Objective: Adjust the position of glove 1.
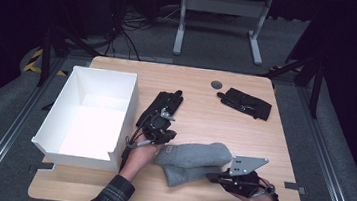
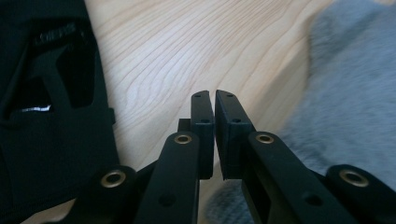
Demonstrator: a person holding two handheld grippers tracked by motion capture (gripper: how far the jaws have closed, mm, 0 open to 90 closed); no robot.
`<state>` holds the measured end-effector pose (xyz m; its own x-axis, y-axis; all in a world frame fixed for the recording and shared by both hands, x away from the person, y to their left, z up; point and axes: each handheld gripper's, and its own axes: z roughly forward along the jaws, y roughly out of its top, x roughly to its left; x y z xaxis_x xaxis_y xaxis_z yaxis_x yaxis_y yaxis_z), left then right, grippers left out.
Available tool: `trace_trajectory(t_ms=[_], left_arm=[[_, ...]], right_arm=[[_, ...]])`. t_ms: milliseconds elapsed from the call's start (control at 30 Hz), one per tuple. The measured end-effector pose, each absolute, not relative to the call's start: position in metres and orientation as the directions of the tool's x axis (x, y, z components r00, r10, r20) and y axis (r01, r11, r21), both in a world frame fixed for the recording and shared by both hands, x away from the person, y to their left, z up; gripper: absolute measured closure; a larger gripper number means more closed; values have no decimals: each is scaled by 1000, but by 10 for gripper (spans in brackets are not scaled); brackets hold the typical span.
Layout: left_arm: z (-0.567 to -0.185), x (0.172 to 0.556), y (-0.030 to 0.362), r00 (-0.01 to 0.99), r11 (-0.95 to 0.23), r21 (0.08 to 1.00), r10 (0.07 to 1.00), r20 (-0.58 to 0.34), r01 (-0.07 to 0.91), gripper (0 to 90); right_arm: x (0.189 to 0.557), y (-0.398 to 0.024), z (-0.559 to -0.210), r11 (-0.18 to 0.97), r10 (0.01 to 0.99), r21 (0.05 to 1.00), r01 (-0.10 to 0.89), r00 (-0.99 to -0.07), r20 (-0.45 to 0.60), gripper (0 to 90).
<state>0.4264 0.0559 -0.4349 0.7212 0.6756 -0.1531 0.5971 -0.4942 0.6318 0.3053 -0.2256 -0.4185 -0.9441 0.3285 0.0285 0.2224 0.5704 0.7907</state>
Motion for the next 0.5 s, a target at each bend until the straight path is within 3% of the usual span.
trace_trajectory(t_ms=[300, 500], left_arm=[[-441, 428, 59, 722, -509, 604, 672, -167, 614, 892], [-446, 426, 62, 717, -524, 575, 677, -167, 628, 892]], right_arm=[[315, -155, -427, 592, 267, 783, 190, -963, 32, 900], [321, -121, -436, 618, 292, 764, 185, -957, -4, 900]])
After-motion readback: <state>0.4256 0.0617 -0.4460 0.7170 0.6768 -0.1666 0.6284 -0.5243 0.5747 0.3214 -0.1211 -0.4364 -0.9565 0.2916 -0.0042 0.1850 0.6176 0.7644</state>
